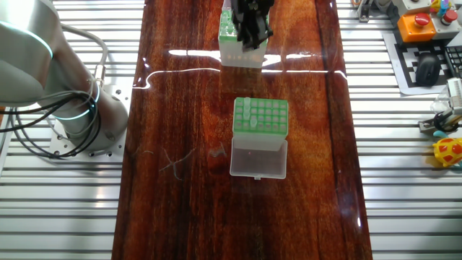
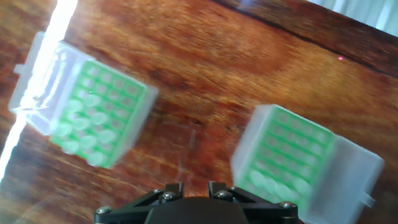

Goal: Transfer all large pipette tips from one holder to another

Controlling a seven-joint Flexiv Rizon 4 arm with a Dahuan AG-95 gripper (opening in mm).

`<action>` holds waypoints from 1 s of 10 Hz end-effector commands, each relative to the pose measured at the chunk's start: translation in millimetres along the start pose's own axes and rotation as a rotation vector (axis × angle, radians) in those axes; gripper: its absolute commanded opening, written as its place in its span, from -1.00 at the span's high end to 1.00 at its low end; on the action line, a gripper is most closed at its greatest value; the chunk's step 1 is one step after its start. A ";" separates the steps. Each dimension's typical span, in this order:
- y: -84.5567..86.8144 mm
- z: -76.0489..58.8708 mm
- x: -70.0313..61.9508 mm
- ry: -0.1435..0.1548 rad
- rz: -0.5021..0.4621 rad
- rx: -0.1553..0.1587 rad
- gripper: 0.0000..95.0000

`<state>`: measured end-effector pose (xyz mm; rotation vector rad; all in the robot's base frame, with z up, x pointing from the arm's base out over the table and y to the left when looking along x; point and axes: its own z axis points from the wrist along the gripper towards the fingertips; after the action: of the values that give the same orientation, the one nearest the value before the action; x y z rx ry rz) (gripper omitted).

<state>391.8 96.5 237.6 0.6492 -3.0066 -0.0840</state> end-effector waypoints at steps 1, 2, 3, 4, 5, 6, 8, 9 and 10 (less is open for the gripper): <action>55.0 31.2 -41.1 0.000 0.186 0.020 0.60; 57.8 31.9 -43.2 0.002 0.190 0.022 0.60; 57.8 31.9 -43.2 0.011 0.178 0.036 0.60; 57.8 31.9 -43.2 0.022 0.147 0.032 0.60; 57.8 31.9 -43.2 0.025 0.111 0.025 0.60; 57.8 31.9 -43.2 0.025 0.094 0.025 0.60; 58.1 32.0 -43.1 0.016 0.127 -0.001 0.60; 64.5 37.0 -50.7 0.013 0.151 -0.001 0.60; 76.6 45.8 -63.2 0.006 0.191 0.000 0.60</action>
<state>412.0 192.8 195.3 0.4135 -3.0266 -0.0402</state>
